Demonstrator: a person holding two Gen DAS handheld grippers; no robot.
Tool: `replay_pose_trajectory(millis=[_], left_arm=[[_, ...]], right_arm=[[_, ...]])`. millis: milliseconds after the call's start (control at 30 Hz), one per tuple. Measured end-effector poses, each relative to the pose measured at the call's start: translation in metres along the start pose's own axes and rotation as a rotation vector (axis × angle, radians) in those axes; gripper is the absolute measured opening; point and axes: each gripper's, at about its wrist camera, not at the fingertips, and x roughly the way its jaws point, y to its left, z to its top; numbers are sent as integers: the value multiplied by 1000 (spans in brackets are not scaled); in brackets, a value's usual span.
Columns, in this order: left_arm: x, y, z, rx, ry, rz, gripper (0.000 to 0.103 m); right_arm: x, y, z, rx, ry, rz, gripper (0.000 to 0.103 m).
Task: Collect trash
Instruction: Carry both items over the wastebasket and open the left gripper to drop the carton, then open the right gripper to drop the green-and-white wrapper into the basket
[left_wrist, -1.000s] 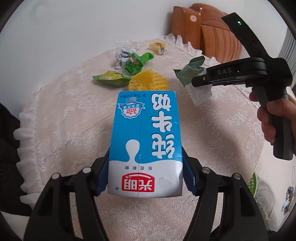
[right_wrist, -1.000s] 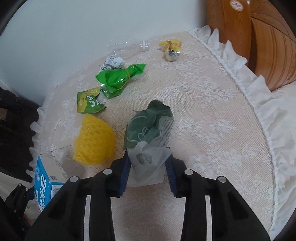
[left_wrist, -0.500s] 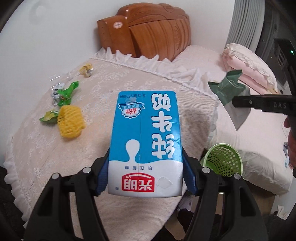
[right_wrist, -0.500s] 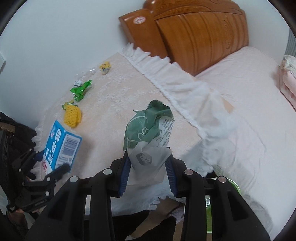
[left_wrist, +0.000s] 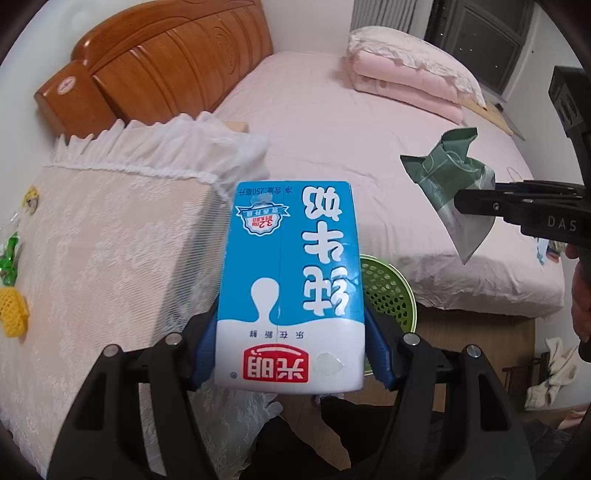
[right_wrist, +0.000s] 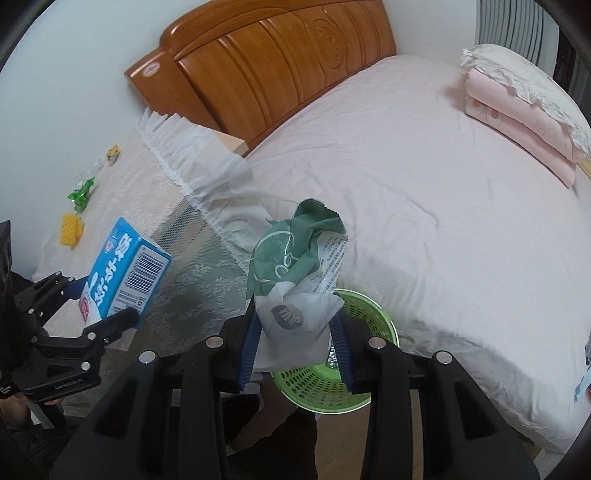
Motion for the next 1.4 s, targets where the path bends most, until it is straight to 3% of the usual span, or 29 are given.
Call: replay_pose_trajectory(millis=[367, 500, 567, 667, 733, 933, 1400], left_arm=[[55, -67, 8, 121, 133, -72, 64], [59, -78, 15, 141, 131, -56, 82], [55, -81, 18, 147, 118, -56, 85], [52, -83, 23, 144, 109, -51, 85], [48, -82, 26, 137, 98, -41, 91], [34, -78, 31, 126, 62, -14, 92], [14, -36, 23, 35, 38, 56, 92]], right_arm=[[-8, -60, -16, 72, -1, 9, 37], [-6, -67, -19, 88, 4, 13, 37], [-5, -72, -20, 99, 8, 18, 37], [-3, -75, -21, 106, 10, 22, 37], [-1, -77, -22, 109, 14, 25, 37], [7, -77, -25, 105, 41, 28, 38], [69, -62, -57, 98, 219, 31, 44]])
